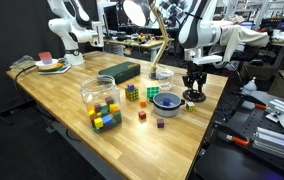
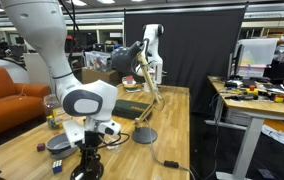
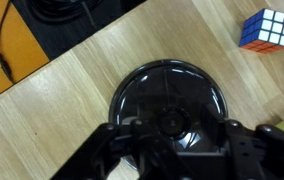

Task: Take the kid and cover the pot

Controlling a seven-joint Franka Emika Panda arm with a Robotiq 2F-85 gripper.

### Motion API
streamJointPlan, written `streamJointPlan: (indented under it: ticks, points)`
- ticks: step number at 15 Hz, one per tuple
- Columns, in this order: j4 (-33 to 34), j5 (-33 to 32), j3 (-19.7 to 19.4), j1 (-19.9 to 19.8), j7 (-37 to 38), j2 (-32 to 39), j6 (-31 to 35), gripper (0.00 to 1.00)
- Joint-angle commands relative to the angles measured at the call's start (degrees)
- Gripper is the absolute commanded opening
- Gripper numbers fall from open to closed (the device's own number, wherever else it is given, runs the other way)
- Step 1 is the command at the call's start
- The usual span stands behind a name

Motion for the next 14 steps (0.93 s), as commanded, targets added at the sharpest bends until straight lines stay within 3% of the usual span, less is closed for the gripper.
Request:
streamJointPlan:
  ticks: [1, 3, 4, 8, 12, 14]
  points:
    - [0.8, 1.3, 1.3, -1.8, -1.8, 0.5, -0.8, 0.24]
    - [0.7, 1.2, 1.3, -1.8, -1.8, 0.5, -0.6, 0.11]
    - [0.5, 1.0, 1.3, -1.7, -2.0, 0.2, -0.5, 0.08]
    - [-2.6, -0.8, 0.1, -0.2, -1.2, -4.0, 0.8, 0.08]
    - [-9.3, -9.4, -3.0, 4.4, 2.6, -15.5, -0.3, 0.08]
    - [-12.0, -13.6, -2.5, 5.9, 4.2, -21.3, -1.5, 0.08]
